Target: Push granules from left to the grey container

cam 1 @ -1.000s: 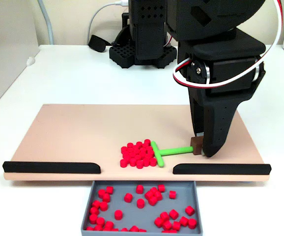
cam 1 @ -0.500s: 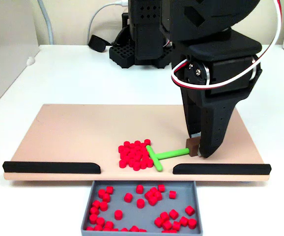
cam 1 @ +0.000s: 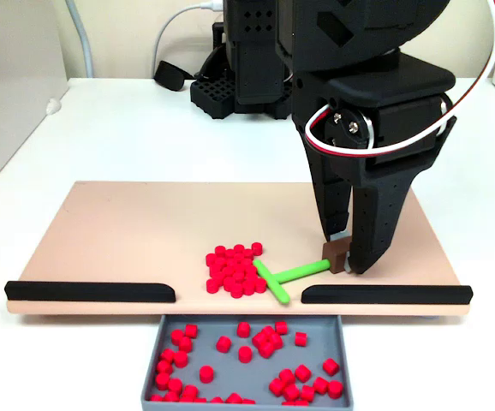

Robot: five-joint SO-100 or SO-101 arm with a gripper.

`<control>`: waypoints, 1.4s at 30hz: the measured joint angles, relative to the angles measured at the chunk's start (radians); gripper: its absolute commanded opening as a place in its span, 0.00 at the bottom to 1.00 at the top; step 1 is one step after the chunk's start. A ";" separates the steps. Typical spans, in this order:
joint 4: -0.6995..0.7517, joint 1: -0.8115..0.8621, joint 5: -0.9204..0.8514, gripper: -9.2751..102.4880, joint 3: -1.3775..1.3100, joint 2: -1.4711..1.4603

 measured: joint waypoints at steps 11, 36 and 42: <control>0.000 0.011 -0.097 0.08 -0.002 -0.003; -0.008 0.049 -0.281 0.08 -0.002 -0.003; -0.008 0.048 -0.341 0.08 0.003 0.009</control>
